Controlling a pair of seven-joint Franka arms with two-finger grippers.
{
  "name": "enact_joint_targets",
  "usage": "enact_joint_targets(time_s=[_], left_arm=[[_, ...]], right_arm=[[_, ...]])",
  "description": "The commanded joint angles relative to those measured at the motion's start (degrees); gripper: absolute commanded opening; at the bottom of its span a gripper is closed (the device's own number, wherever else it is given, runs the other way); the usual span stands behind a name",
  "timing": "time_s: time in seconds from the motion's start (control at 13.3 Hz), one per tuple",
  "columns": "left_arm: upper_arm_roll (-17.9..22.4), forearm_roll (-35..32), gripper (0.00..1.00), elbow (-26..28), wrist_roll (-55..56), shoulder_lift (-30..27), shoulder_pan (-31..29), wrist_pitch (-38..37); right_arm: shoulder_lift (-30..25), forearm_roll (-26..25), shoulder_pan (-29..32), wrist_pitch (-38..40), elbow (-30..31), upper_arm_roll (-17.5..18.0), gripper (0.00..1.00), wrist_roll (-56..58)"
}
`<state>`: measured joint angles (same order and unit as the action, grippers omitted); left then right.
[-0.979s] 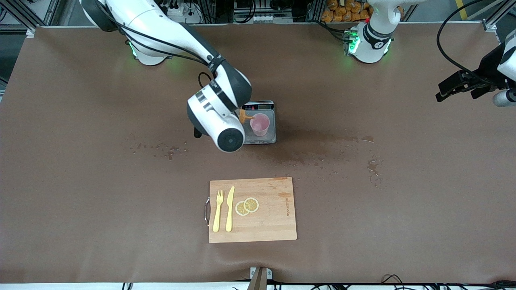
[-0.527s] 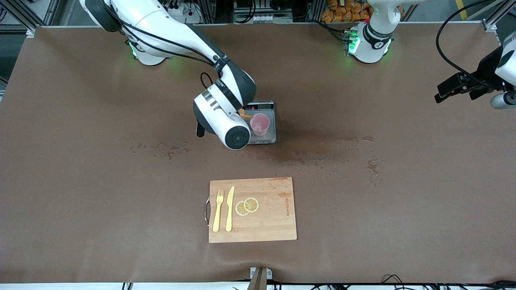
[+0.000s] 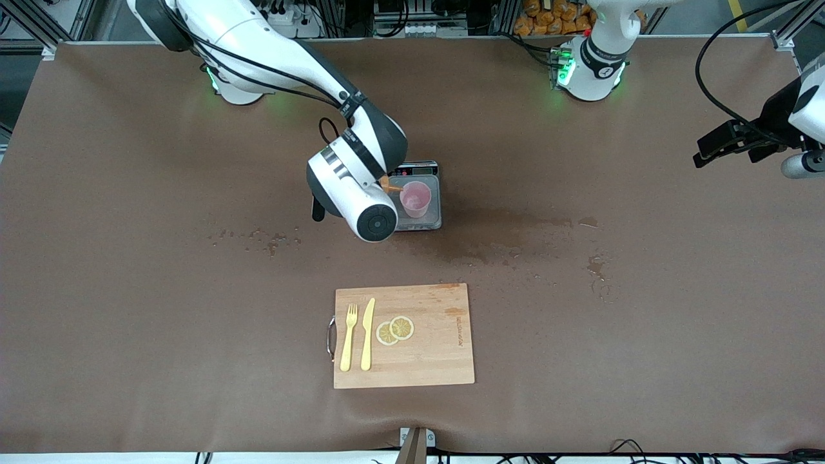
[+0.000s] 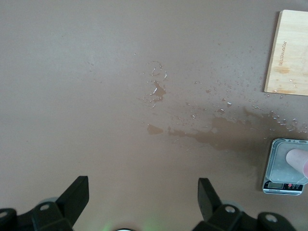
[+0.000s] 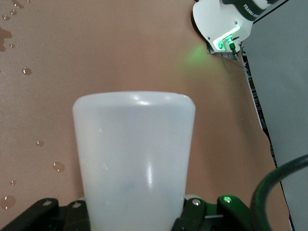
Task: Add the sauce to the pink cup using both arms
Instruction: 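Carry the bottle with the right gripper back beside the cutting board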
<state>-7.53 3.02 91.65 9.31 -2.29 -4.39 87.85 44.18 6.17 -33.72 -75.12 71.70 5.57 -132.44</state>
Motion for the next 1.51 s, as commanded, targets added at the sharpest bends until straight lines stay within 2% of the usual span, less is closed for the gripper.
enact_joint_targets(time_s=[0.0,0.15,0.38,0.45,0.75,1.43], left_arm=[[0.2,0.9,1.00,-0.2,-0.9,-0.1,0.2,0.4],[0.2,0.9,1.00,-0.1,-0.9,0.0,0.1,0.5],[0.2,0.9,1.00,-0.2,-0.9,0.3,0.1,0.6],[0.2,0.9,1.00,-0.2,-0.9,0.4,0.2,0.5],[0.1,1.0,1.00,-0.2,-0.9,0.4,0.2,0.5],[0.1,1.0,1.00,-0.2,-1.0,1.0,0.2,2.0]], right_arm=[[-1.1,0.5,2.7,1.4,-0.2,0.9,0.00,2.9],[-2.2,5.0,5.5,1.8,-0.3,0.9,0.00,6.6],[-3.0,6.9,9.9,5.6,-0.9,1.3,0.00,11.0],[-5.0,8.5,11.5,5.9,-1.0,1.1,0.00,13.6],[-8.4,15.9,22.7,11.7,-0.8,1.0,0.00,30.6],[-7.6,18.2,41.3,18.4,0.0,0.8,0.03,63.3]])
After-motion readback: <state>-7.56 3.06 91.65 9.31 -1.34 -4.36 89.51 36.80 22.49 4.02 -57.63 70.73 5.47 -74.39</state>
